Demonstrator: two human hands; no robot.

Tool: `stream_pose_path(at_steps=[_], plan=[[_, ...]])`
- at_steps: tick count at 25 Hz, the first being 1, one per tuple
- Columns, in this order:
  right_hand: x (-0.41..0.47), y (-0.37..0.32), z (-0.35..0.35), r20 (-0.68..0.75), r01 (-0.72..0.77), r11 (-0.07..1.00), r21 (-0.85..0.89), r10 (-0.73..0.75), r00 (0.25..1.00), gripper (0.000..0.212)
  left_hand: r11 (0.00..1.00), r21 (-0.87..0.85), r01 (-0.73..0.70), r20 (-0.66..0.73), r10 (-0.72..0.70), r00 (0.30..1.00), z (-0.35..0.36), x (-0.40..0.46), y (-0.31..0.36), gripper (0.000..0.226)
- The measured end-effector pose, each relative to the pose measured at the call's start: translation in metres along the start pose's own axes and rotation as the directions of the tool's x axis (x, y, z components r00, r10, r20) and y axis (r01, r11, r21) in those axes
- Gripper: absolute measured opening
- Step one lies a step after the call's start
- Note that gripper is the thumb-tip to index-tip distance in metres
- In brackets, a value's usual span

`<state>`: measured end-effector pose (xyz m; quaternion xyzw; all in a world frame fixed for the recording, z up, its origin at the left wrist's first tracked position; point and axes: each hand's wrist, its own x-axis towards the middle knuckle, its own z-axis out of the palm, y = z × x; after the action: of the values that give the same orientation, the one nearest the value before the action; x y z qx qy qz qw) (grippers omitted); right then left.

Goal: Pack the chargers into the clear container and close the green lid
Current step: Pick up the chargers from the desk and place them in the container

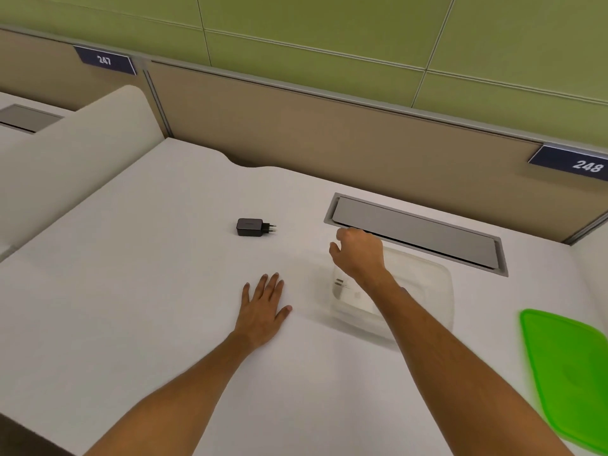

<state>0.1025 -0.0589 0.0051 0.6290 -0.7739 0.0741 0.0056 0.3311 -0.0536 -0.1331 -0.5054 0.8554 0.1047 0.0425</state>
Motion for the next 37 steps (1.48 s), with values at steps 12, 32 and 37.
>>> stream_pose_path(at_steps=[12, 32, 37], plan=[[0.057, -0.085, 0.054, 0.158, 0.312, 0.949, 0.045, -0.315, 0.936, 0.049, 0.999, -0.053, 0.012, -0.062, -0.015, 0.998, 0.006, 0.003, -0.002, 0.075], [0.117, -0.161, 0.125, 0.206, 0.237, 0.970, 0.056, -0.243, 0.948, 0.047, 0.995, -0.098, 0.030, -0.081, -0.038, 0.996, 0.010, 0.005, -0.004, 0.072], [0.109, -0.158, 0.119, 0.208, 0.204, 0.972, 0.114, -0.225, 0.952, 0.034, 0.993, -0.109, 0.037, -0.081, -0.046, 0.996, 0.010, 0.005, -0.003, 0.072]])
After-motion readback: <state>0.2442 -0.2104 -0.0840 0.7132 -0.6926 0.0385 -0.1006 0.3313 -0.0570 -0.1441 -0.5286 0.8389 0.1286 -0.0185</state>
